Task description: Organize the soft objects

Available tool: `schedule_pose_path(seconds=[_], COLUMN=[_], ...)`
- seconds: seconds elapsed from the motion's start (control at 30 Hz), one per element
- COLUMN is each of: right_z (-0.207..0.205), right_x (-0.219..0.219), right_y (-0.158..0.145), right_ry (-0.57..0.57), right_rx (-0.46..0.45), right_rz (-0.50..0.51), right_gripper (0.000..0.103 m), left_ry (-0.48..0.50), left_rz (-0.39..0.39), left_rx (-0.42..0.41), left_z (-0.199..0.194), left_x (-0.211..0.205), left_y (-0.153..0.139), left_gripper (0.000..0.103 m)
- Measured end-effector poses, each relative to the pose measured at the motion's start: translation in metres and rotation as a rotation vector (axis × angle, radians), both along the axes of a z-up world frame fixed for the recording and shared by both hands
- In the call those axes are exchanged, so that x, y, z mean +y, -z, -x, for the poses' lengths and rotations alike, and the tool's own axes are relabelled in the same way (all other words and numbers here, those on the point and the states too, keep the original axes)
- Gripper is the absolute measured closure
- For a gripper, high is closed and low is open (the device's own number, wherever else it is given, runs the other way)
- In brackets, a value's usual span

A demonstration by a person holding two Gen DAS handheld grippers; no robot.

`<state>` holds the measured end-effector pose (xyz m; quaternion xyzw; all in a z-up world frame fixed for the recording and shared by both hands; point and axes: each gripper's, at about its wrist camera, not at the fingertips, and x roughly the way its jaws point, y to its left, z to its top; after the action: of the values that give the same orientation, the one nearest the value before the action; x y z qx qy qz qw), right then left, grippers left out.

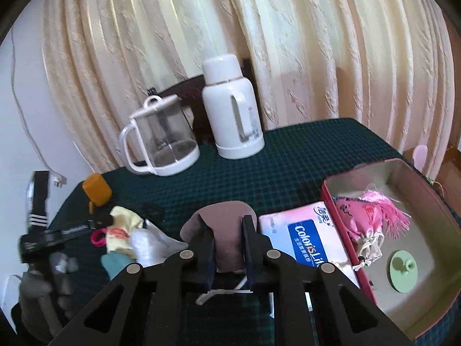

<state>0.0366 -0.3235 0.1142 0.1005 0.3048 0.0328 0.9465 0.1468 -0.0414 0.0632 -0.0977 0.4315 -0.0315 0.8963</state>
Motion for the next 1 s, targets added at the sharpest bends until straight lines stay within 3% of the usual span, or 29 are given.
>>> schedule_pose_path(seconds=[0.23, 0.27, 0.3, 0.4, 0.5, 0.83, 1.0], right_z=[0.005, 0.006, 0.006, 0.009, 0.010, 0.015, 0.016], right_x=[0.002, 0.002, 0.002, 0.002, 0.003, 0.012, 0.016], right_y=[-0.003, -0.003, -0.003, -0.005, -0.006, -0.010, -0.019], right_ry=[-0.015, -0.016, -0.015, -0.008, -0.009, -0.008, -0.008], right_rx=[-0.003, -0.003, -0.002, -0.009, -0.011, -0.027, -0.052], right_rz=[-0.026, -0.031, -0.035, -0.039, -0.037, -0.025, -0.015], right_gripper=[0.086, 0.086, 0.086, 0.086, 0.086, 0.086, 0.086], left_ry=[0.030, 0.033, 0.037, 0.049, 0.053, 0.034, -0.004], left_rz=[-0.015, -0.020, -0.026, -0.060, -0.042, -0.016, -0.010], left_rx=[0.037, 0.038, 0.036, 0.043, 0.042, -0.059, -0.172], left_z=[-0.008, -0.008, -0.008, -0.007, -0.006, 0.013, 0.028], left_x=[-0.014, -0.016, -0.018, -0.021, -0.019, -0.006, 0.005], left_y=[0.017, 0.018, 0.019, 0.022, 0.021, -0.005, -0.031], left_gripper=[0.016, 0.024, 0.039, 0.065, 0.072, 0.075, 0.075])
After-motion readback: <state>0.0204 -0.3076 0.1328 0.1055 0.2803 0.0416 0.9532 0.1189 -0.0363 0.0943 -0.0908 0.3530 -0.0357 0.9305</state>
